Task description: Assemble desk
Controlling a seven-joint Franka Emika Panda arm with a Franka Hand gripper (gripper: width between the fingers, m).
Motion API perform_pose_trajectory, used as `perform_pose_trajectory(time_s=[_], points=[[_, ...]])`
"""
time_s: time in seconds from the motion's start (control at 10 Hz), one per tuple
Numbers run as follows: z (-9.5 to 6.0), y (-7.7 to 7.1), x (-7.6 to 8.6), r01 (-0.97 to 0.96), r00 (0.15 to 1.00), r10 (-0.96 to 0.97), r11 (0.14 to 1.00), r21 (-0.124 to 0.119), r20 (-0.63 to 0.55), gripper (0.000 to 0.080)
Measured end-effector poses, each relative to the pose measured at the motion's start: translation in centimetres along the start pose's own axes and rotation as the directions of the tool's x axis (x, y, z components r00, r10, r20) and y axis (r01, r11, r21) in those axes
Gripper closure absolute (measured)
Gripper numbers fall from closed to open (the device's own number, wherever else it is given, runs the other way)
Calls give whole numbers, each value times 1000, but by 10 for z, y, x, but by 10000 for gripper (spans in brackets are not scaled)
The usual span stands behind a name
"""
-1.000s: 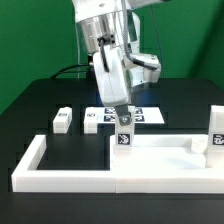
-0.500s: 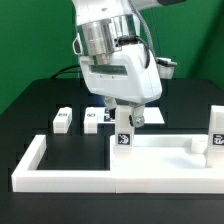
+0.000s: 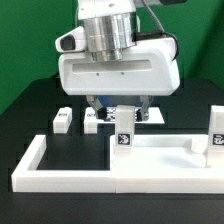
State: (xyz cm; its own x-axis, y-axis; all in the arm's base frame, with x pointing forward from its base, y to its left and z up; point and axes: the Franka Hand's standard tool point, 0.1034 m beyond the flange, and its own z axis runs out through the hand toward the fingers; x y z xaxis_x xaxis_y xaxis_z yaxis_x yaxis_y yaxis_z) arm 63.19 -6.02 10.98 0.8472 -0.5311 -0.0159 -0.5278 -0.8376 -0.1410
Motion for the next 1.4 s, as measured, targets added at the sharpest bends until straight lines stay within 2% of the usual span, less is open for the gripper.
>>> perform_pose_trajectory(time_s=[0.1,0.2,0.3,0.4,0.5,0.7,0.9,1.1,1.2,1.3,1.4], points=[[0,0,0,-17,1000,17,1000,0,0,249],[0,0,0,-81,997,81,997,0,0,433],[0,0,0,-134,991,134,991,0,0,433],[0,0,0,-196,981,196,981,0,0,508],[0,1,0,-251,968,251,968,0,0,508],[0,-2,0,-475,880,475,880,1,-2,508],[-1,-6,0,-762,648,762,648,14,3,508],[1,-7,2,-945,326,944,324,47,55,508],[2,-6,1,-949,313,948,310,56,52,508],[2,-6,1,-948,317,947,314,55,52,508],[3,-6,1,-935,354,934,351,56,50,508]])
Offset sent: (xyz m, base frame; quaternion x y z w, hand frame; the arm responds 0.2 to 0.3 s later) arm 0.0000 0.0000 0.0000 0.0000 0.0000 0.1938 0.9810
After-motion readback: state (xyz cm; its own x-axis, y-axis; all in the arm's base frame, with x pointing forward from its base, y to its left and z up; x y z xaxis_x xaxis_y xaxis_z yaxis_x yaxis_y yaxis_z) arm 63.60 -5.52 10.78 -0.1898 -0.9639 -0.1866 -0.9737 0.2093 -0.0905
